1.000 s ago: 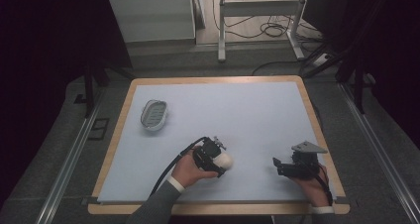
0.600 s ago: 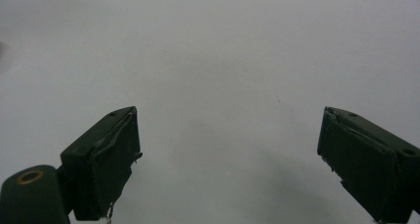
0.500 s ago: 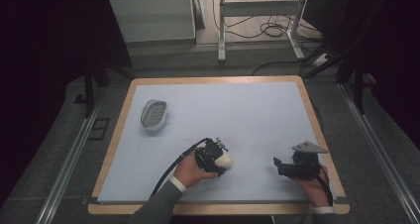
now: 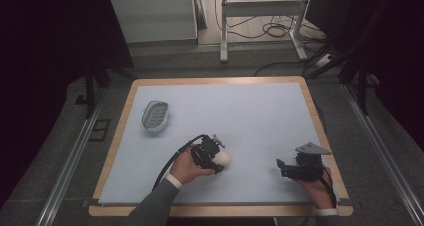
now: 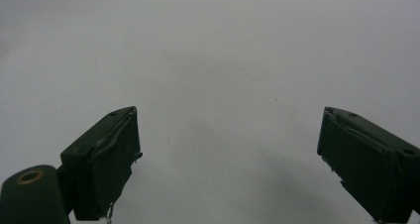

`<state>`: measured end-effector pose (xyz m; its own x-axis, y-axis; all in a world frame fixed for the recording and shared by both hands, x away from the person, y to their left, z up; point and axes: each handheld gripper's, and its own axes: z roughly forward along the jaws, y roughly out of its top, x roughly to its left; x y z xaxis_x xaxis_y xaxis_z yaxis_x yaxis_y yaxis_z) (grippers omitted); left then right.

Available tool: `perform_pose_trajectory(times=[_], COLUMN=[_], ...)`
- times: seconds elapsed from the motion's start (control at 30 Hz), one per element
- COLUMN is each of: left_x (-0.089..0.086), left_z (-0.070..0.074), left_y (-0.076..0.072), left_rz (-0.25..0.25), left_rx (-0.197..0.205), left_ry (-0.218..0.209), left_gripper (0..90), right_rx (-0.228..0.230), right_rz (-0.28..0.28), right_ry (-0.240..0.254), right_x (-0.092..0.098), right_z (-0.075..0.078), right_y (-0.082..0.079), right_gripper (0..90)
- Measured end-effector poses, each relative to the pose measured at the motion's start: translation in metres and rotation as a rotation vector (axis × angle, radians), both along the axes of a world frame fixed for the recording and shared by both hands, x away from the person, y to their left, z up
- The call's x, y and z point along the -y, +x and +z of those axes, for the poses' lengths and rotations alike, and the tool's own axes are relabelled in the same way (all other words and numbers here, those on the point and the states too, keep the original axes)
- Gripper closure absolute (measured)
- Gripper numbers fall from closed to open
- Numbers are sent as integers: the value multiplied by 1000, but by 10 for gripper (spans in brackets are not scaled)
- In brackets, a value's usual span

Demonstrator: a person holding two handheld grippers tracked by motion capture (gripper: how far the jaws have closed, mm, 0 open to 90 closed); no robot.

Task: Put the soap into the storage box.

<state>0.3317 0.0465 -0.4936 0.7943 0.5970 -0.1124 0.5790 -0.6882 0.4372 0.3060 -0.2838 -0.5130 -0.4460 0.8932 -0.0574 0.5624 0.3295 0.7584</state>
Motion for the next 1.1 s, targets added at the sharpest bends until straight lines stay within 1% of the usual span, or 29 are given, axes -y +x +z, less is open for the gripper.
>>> perform_pose_trajectory(times=[0.1,0.13,0.37,0.47,0.67,0.73,0.9,1.1], left_x=[-6,-7,-15,-19,-30,-36,-43,-53], left_z=[5,5,7,8,11,12,12,13], left_y=[1,1,4,7,12,13,14,18], left_rz=[11,23,39,42,75,90,106,129], left_rx=[4,5,4,-9,-5,-1,6,6], left_ry=[-15,-25,-30,-36,-57,-67,-64,-74], left_gripper=[493,493,493,493,493,493,493,493], right_rx=[0,0,-1,-2,1,3,6,4], right_rz=[-2,-2,-1,-1,-6,-8,-1,-5], right_ry=[1,1,-2,-3,2,3,2,3], right_x=[1,1,0,0,2,2,0,2], right_z=[0,0,0,0,0,1,2,2], right_y=[0,0,0,0,0,-1,-2,-1], right_gripper=[94,94,94,94,94,94,94,94])
